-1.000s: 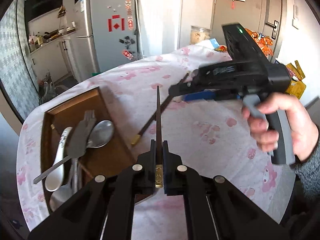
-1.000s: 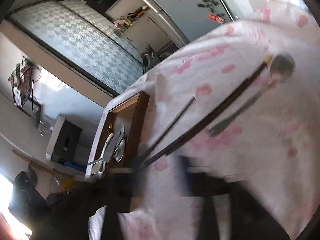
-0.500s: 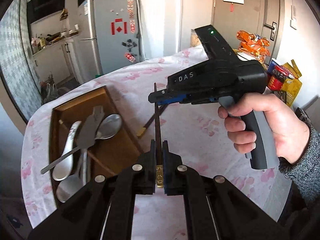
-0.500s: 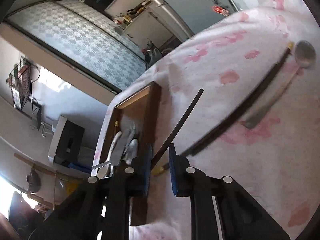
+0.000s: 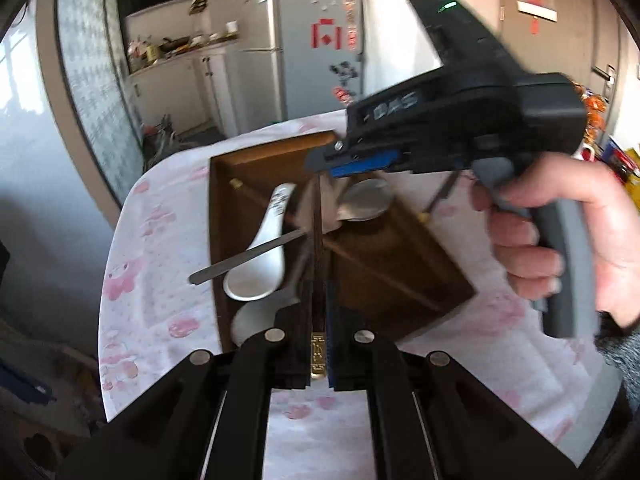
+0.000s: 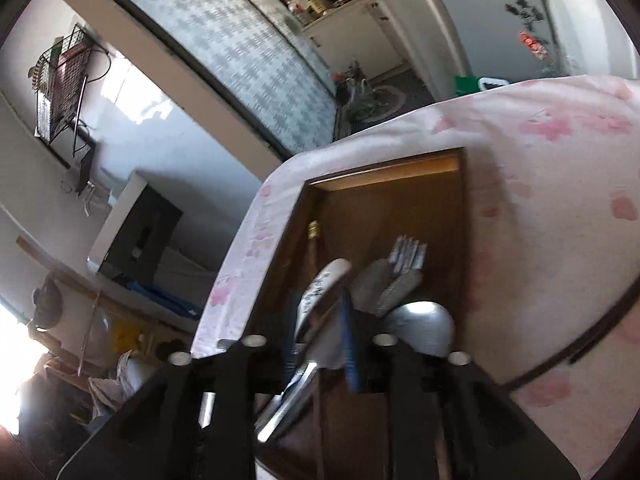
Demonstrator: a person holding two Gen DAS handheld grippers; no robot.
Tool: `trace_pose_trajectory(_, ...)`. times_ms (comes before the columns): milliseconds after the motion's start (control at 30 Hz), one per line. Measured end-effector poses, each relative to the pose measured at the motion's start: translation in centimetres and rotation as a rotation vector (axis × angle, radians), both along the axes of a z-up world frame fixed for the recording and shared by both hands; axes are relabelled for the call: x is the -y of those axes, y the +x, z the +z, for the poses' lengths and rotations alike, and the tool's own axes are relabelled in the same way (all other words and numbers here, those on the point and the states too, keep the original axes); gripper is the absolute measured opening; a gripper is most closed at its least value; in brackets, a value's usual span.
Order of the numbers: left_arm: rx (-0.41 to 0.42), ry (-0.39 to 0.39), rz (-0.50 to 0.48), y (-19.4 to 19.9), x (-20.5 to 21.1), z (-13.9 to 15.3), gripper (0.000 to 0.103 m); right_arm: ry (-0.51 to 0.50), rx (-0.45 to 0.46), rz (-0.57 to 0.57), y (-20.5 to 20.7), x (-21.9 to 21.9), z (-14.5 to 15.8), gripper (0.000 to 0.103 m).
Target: Organize utensils
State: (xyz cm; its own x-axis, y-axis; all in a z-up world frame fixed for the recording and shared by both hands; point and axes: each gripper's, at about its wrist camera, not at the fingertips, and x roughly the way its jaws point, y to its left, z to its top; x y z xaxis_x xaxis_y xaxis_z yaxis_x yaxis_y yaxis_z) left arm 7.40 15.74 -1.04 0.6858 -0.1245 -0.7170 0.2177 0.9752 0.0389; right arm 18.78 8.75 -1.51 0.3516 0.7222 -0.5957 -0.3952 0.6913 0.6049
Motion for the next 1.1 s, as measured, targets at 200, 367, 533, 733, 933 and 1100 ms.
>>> trace_pose_trajectory(200, -0.017, 0.001, 0.027, 1.3, -0.6, -0.9, 0.007, -0.021, 0.07, 0.031, -2.1, 2.4, 1.3, 0.054)
trace_pose_trajectory(367, 0.013, 0.131, -0.023, 0.6, 1.1, -1.3, 0.06, -0.01, 0.128, -0.004, -3.4, 8.8, 2.9, 0.063)
trace_pose_trajectory(533, 0.061, 0.16, -0.06, -0.6, 2.8, 0.4, 0.075, 0.0, 0.18, -0.076, -4.9, 15.4, 4.1, 0.066)
trace_pose_trajectory(733, 0.055, 0.12, -0.223, 0.6, 8.3, 1.4, 0.077, 0.0, 0.192, -0.118, -5.4, 19.7, 3.4, 0.068)
trace_pose_trajectory(933, -0.05, 0.095, -0.32, 6.3, 15.0, -1.1, 0.077, 0.039, 0.144, -0.128, -4.2, 22.1, 1.0, 0.069)
trace_pose_trajectory(1100, -0.118, 0.116, -0.313, 10.3, 16.8, -2.9, 0.077, 0.063, 0.111, -0.122, -2.6, 23.3, -0.4, 0.069)
